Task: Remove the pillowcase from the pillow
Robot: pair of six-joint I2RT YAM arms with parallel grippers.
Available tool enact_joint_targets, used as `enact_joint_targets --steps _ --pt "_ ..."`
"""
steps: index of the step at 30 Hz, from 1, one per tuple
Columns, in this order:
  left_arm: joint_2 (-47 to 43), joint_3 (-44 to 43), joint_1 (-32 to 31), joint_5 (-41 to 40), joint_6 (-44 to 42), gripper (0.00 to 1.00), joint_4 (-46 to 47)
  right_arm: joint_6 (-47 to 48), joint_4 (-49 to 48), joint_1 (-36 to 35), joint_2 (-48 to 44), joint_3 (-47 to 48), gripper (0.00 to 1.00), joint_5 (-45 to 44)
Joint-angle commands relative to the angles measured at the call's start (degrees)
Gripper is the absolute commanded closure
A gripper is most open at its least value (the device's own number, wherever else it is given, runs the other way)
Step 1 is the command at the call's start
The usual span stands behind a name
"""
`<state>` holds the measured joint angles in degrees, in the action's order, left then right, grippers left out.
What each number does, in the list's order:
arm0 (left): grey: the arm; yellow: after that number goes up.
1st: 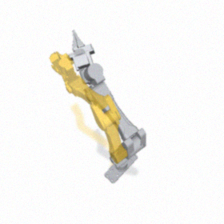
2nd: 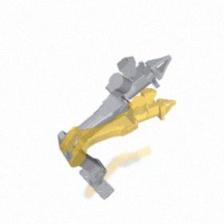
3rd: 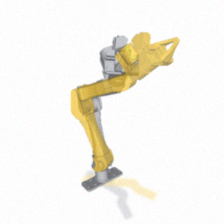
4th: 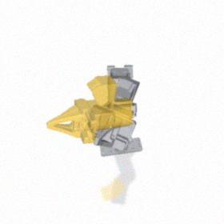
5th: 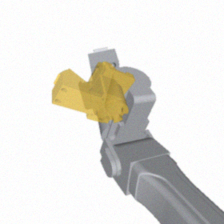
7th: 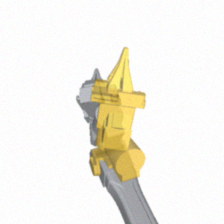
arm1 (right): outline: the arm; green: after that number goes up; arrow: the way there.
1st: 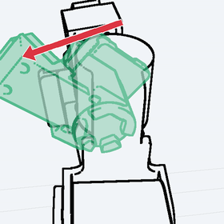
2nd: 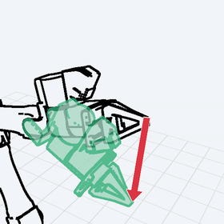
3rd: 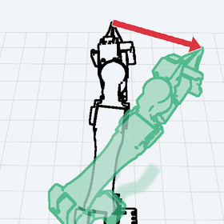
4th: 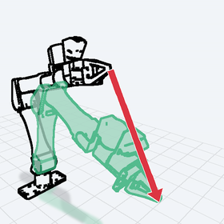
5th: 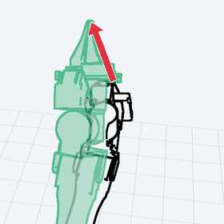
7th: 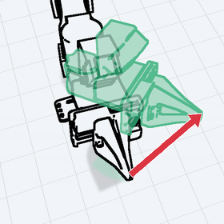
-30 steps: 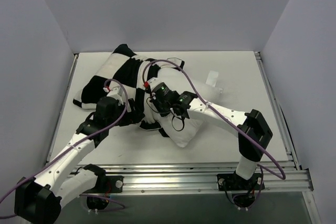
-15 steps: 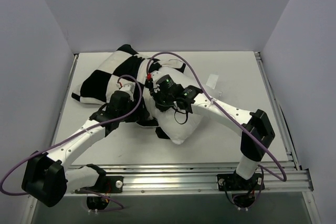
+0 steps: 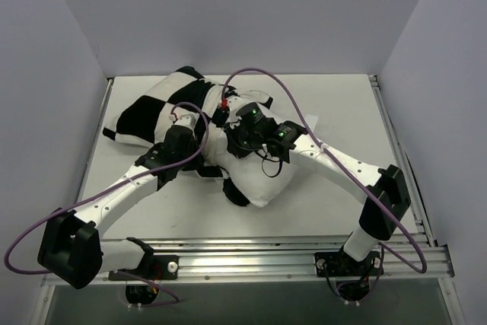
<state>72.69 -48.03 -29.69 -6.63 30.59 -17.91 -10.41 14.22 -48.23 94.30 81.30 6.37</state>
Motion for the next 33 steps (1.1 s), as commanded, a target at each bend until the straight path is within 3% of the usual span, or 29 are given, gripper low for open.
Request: enact_joint_targets --steps 1,9,15,21,25,26,27,29,30,31,33 --pt "-0.88 -3.47 2.17 -8.91 -0.27 0.98 -1.77 -0.23 0.54 2.08 -9.65 0.18 1.00 6.45" --pt "-0.53 -4.18 10.52 -23.15 8.07 0.98 -4.33 4.17 11.87 5.94 -24.13 -0.44 1.00 12.16" --pt "3.60 -4.00 18.43 -26.41 14.31 0.98 0.49 5.93 18.73 10.61 -33.21 -0.35 1.00 18.06" --pt "13.26 -8.82 23.71 -18.45 15.30 0.97 4.90 7.16 21.20 10.70 -37.52 -1.66 1.00 25.70" --pt "15.48 -11.91 23.36 -10.95 14.23 0.90 5.87 4.45 15.68 10.61 -36.12 -7.97 1.00 29.48" --pt "14.51 -11.39 23.28 -10.25 14.24 0.87 6.22 4.09 14.79 10.52 -35.25 -9.04 0.95 30.71" --pt "13.55 -10.86 23.28 -9.28 13.10 0.84 6.22 3.91 13.31 10.52 -33.15 -9.83 0.76 34.29" --pt "9.51 -10.42 23.28 -7.52 9.25 0.70 3.43 3.56 11.02 10.52 -31.12 -11.15 0.54 37.04" --pt "6.71 -10.59 23.36 -6.99 7.75 0.58 1.93 3.21 10.22 10.52 -29.89 -11.42 0.38 37.66" --pt "5.29 -10.85 23.28 -5.68 6.34 0.40 0.52 2.86 9.87 10.61 -29.36 -11.42 0.32 37.31" --pt "2.39 -12.08 23.19 -3.22 0.89 0.25 -2.82 3.29 10.47 11.05 -27.95 -9.85 0.19 35.48"
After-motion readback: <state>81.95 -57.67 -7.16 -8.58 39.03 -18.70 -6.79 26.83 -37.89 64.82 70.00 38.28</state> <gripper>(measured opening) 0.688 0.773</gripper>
